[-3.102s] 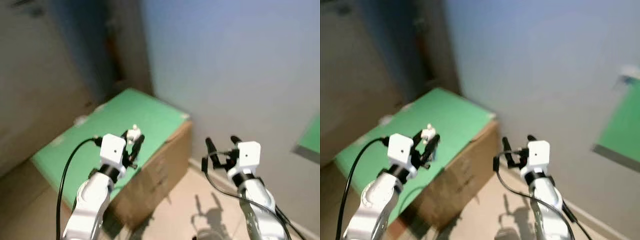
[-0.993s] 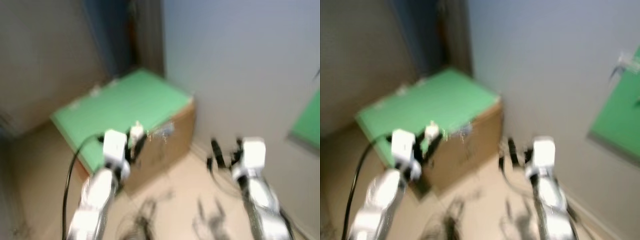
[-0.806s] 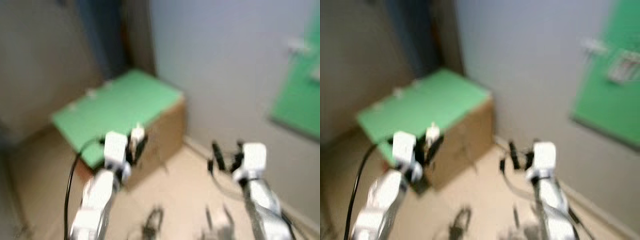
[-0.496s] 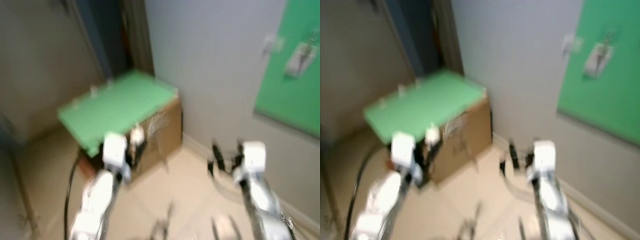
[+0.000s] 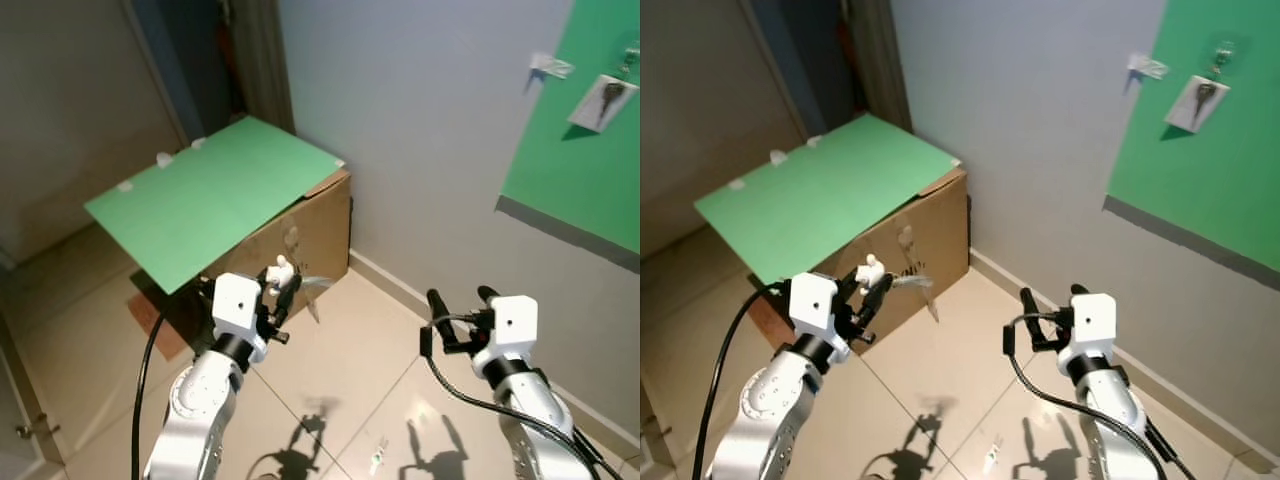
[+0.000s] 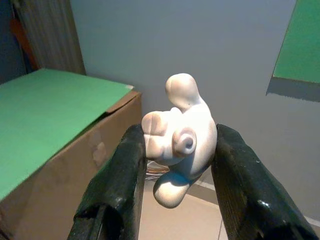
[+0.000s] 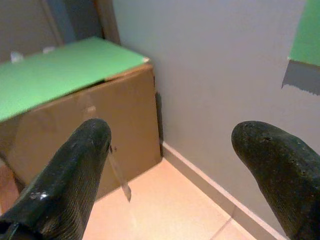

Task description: Hang keys on a hook

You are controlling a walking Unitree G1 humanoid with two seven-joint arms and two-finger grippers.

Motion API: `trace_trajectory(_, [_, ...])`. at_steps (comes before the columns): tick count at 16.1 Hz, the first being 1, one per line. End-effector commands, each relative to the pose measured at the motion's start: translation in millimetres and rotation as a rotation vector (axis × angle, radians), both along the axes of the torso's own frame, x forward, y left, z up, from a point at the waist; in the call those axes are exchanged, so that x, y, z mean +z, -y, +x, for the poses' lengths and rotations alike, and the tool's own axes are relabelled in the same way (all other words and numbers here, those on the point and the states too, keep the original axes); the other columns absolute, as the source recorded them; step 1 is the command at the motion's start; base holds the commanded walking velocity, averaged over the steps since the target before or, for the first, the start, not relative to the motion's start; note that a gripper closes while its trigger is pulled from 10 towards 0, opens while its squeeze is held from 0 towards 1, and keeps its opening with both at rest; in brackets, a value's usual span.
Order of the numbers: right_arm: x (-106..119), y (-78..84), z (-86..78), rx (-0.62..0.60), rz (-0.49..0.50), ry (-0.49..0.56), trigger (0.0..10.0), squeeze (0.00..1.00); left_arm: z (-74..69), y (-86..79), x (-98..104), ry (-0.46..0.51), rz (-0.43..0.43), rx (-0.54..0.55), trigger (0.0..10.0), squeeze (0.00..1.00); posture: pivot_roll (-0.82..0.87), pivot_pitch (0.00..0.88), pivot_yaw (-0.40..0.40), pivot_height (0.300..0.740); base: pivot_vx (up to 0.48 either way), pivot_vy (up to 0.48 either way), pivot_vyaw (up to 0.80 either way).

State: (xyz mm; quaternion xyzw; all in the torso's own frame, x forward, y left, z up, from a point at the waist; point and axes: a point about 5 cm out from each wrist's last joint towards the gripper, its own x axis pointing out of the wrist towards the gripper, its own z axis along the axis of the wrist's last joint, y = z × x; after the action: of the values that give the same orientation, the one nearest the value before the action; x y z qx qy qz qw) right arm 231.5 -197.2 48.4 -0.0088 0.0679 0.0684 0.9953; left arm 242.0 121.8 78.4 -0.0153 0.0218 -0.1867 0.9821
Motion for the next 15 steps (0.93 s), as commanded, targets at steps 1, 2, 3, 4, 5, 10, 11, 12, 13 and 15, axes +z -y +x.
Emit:
trace_trajectory(1, [2.2, 2.1, -1.4, 0.005, 0.003, -0.007, 10.0, 0.0, -1.6, 1.1, 2.9, 0.018, 0.011, 0.0, 0.0, 0.0, -0.25, 0.062, 0.067, 0.74, 0.0, 0.0, 0.0])
trace_trajectory(2, [2.0, 3.3, -2.0, 0.009, -0.005, -0.013, 10.0, 0.0, -2.5, 2.1, 1.6, 0.015, 0.011, -0.002, 0.0, 0.0, -0.25, 0.061, 0.067, 0.74, 0.0, 0.0, 0.0])
trace_trajectory(3, [1.5, 3.6, 0.6, 0.003, -0.002, -0.016, 10.0, 0.0, -2.5, 2.5, 0.6, 0.011, 0.012, -0.011, 0.0, 0.0, -0.24, 0.052, 0.076, 0.74, 0.0, 0.0, -0.78])
trace_trajectory(4, [1.4, 3.2, 1.7, 0.0, 0.001, -0.016, 10.0, 0.0, -2.1, 2.4, 0.4, 0.01, 0.014, -0.014, 0.0, 0.0, -0.24, 0.05, 0.078, 0.74, 0.0, 0.0, -0.78])
trace_trajectory(5, [1.4, 1.1, 4.0, -0.003, 0.006, -0.016, 10.0, 0.0, -1.0, 2.1, 0.6, 0.011, 0.022, -0.031, 0.0, 0.0, -0.24, 0.043, 0.086, 0.74, 0.0, 0.0, -0.77])
trace_trajectory(10, [0.5, -8.0, 9.6, -0.012, 0.029, -0.011, 10.0, 0.0, 7.3, -2.5, 6.2, 0.033, 0.039, -0.06, 0.0, 0.0, -0.24, 0.018, 0.11, 0.74, 0.0, 0.48, -0.76])
trace_trajectory(11, [0.0, -8.3, 9.7, -0.014, 0.031, -0.013, 10.0, 0.0, 8.0, -2.5, 6.3, 0.034, 0.038, -0.062, 0.0, 0.0, -0.24, 0.016, 0.11, 0.74, 0.0, 0.48, -0.76])
trace_trajectory(12, [-0.4, -8.5, 10.0, -0.016, 0.032, -0.015, 10.0, 0.0, 8.9, -2.7, 6.4, 0.035, 0.039, -0.063, 0.0, 0.0, -0.25, 0.013, 0.111, 0.74, 0.0, 0.48, -0.74])
trace_trajectory(13, [-0.4, -8.7, 10.2, -0.018, 0.032, -0.015, 10.0, 0.0, 9.9, -2.8, 6.6, 0.037, 0.041, -0.064, 0.0, 0.0, -0.24, 0.013, 0.111, 0.74, 0.0, 0.48, -0.74])
trace_trajectory(15, [-0.4, -8.2, 10.9, -0.025, 0.031, -0.007, 10.0, 0.0, 12.9, -2.7, 7.3, 0.046, 0.049, -0.063, 0.0, 0.0, -0.24, 0.013, 0.111, 0.74, 0.0, 0.219, -0.74])
